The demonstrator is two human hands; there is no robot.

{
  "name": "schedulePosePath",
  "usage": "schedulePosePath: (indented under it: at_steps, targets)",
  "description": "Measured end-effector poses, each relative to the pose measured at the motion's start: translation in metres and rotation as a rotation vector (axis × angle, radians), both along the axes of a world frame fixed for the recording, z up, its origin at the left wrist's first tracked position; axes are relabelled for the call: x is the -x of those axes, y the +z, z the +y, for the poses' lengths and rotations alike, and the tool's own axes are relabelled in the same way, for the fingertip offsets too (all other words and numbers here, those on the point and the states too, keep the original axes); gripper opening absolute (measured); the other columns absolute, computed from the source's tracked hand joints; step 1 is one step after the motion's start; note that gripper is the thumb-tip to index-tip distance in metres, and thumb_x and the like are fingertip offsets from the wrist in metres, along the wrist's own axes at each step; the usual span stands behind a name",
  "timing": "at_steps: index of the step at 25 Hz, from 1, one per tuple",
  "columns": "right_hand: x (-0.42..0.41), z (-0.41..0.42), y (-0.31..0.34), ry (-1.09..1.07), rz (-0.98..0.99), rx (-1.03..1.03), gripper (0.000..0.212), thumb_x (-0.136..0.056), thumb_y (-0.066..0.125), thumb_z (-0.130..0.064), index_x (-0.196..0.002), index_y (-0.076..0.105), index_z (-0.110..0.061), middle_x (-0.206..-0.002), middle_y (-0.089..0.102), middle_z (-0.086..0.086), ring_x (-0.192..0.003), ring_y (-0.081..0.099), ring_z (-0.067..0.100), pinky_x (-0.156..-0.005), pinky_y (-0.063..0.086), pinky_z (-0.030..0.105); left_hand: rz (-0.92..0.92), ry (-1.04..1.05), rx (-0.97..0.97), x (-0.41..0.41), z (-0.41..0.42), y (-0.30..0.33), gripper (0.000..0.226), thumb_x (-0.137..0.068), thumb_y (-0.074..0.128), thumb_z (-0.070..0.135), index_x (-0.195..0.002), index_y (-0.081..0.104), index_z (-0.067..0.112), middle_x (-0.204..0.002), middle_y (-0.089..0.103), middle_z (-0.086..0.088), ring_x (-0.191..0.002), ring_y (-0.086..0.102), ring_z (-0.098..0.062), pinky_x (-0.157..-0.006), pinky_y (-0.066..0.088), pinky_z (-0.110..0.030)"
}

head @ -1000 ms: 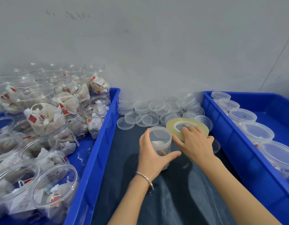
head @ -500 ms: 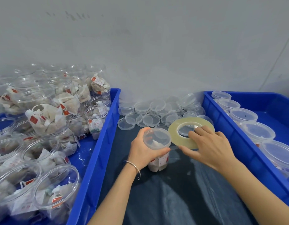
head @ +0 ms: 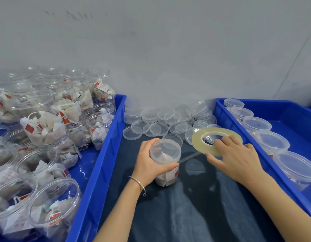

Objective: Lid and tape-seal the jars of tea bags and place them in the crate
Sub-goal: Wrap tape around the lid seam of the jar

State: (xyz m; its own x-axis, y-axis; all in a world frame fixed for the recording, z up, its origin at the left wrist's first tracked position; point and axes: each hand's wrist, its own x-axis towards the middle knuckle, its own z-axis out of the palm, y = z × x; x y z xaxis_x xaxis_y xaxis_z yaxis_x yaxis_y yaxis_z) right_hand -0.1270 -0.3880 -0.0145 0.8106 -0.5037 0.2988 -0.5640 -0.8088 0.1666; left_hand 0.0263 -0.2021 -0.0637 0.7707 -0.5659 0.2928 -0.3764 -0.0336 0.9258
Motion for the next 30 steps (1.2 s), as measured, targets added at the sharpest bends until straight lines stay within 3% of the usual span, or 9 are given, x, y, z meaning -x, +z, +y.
schedulePosePath:
  at_steps: [5,9,13,16,21,26,30]
  targets:
    - [-0.025,0.001,-0.009,-0.067,0.079,0.013,0.054,-0.093,0.017,-0.064,-0.118,0.045,-0.025,-0.118,0.049,-0.011,-0.113,0.043,0.012,-0.071,0.038,0.028,0.012,-0.143,-0.072,-0.006,0.006,0.004,0.080,-0.051,0.094,0.013,-0.120,0.055,0.024,-0.119,0.053,0.004,-0.112,0.056,-0.004,-0.097,0.046,-0.024]
    - [-0.040,0.004,-0.009,-0.028,0.055,-0.129,0.055,-0.092,0.023,-0.064,-0.123,0.044,-0.023,-0.127,0.047,-0.008,-0.119,0.038,0.014,-0.077,0.042,0.035,0.080,-0.238,-0.098,-0.010,0.010,0.005,0.085,-0.055,0.092,0.009,-0.128,0.051,0.023,-0.124,0.057,0.006,-0.114,0.056,-0.001,-0.097,0.046,-0.022]
    - [-0.055,0.012,-0.008,0.069,0.032,-0.284,0.047,-0.093,0.034,-0.059,-0.114,0.047,-0.018,-0.124,0.047,-0.003,-0.119,0.033,0.016,-0.070,0.036,0.032,0.216,-0.313,-0.053,-0.009,0.014,0.000,0.079,-0.060,0.084,-0.007,-0.123,0.043,0.019,-0.122,0.060,0.002,-0.114,0.058,-0.006,-0.095,0.050,-0.028]
    - [-0.058,0.015,-0.007,0.107,0.048,-0.271,0.045,-0.094,0.035,-0.055,-0.113,0.049,-0.017,-0.123,0.049,0.000,-0.118,0.034,0.018,-0.077,0.038,0.033,0.267,-0.341,-0.038,-0.010,0.015,-0.002,0.075,-0.063,0.080,-0.012,-0.120,0.039,0.015,-0.118,0.063,-0.001,-0.113,0.060,-0.012,-0.094,0.051,-0.031]
    - [-0.053,0.022,-0.007,0.095,0.031,-0.285,0.045,-0.095,0.033,-0.052,-0.111,0.046,-0.012,-0.123,0.047,0.003,-0.114,0.034,0.020,-0.087,0.043,0.038,0.303,-0.405,-0.064,-0.014,0.016,0.002,0.068,-0.068,0.076,-0.011,-0.122,0.039,0.009,-0.127,0.058,-0.005,-0.122,0.054,-0.014,-0.094,0.050,-0.027]
    - [-0.046,0.027,-0.004,0.116,0.021,-0.361,0.025,-0.094,0.037,-0.040,-0.093,0.039,-0.015,-0.112,0.044,0.001,-0.099,0.030,0.016,-0.077,0.038,0.034,0.192,-0.380,-0.167,-0.014,0.023,0.016,0.065,-0.076,0.077,0.007,-0.122,0.045,0.039,-0.128,0.041,0.012,-0.113,0.051,0.003,-0.077,0.047,-0.009]
    - [-0.037,0.023,0.000,0.158,0.060,-0.381,0.026,-0.097,0.035,-0.041,-0.102,0.042,-0.017,-0.111,0.042,-0.003,-0.108,0.036,0.018,-0.084,0.042,0.037,0.090,-0.281,-0.143,-0.013,0.028,0.018,0.052,-0.084,0.065,-0.004,-0.123,0.050,0.028,-0.130,0.046,0.017,-0.124,0.047,-0.003,-0.082,0.043,-0.005]
